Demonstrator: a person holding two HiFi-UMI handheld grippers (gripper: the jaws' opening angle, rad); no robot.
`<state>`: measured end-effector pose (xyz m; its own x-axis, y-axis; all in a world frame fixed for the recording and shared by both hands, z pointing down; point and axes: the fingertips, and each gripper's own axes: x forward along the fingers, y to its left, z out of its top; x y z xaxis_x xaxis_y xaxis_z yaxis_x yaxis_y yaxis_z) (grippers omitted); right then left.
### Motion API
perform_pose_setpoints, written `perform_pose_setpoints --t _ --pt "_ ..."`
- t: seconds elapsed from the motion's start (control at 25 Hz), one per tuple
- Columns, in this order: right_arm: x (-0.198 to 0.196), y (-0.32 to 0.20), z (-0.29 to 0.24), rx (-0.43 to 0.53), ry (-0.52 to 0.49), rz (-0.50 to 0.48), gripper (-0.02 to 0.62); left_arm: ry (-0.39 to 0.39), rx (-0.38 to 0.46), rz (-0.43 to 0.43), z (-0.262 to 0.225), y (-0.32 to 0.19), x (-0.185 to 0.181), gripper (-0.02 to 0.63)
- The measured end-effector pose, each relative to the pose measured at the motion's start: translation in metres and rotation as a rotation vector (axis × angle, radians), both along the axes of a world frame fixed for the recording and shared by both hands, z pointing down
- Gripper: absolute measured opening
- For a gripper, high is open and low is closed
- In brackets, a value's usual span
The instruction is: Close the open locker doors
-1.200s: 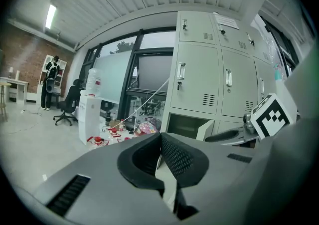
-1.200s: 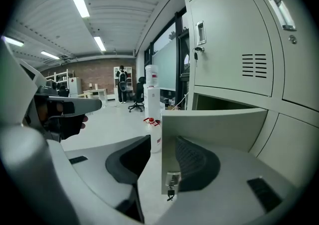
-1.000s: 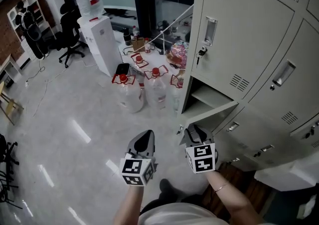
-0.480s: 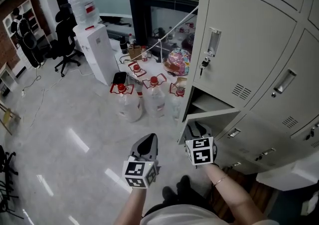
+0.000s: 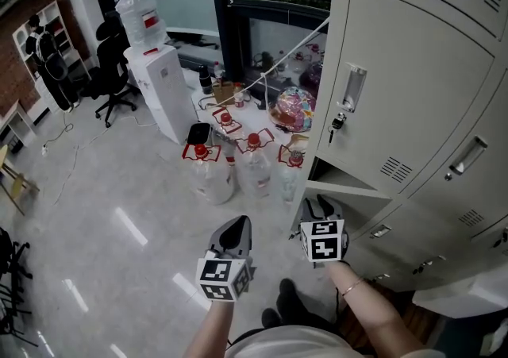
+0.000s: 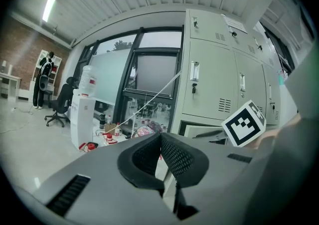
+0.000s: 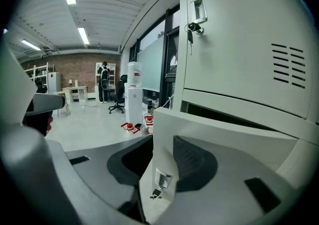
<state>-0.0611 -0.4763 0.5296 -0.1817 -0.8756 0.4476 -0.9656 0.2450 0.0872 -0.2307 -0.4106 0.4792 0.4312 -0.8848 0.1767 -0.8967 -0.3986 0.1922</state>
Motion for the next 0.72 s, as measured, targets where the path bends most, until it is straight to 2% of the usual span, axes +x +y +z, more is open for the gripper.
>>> perform_pose_setpoints --t 0.72 --pt "0.041 -0.066 0.011 -0.017 0.004 0.063 0.114 0.000 -0.012 0.004 0.008 -0.066 0.024 0.020"
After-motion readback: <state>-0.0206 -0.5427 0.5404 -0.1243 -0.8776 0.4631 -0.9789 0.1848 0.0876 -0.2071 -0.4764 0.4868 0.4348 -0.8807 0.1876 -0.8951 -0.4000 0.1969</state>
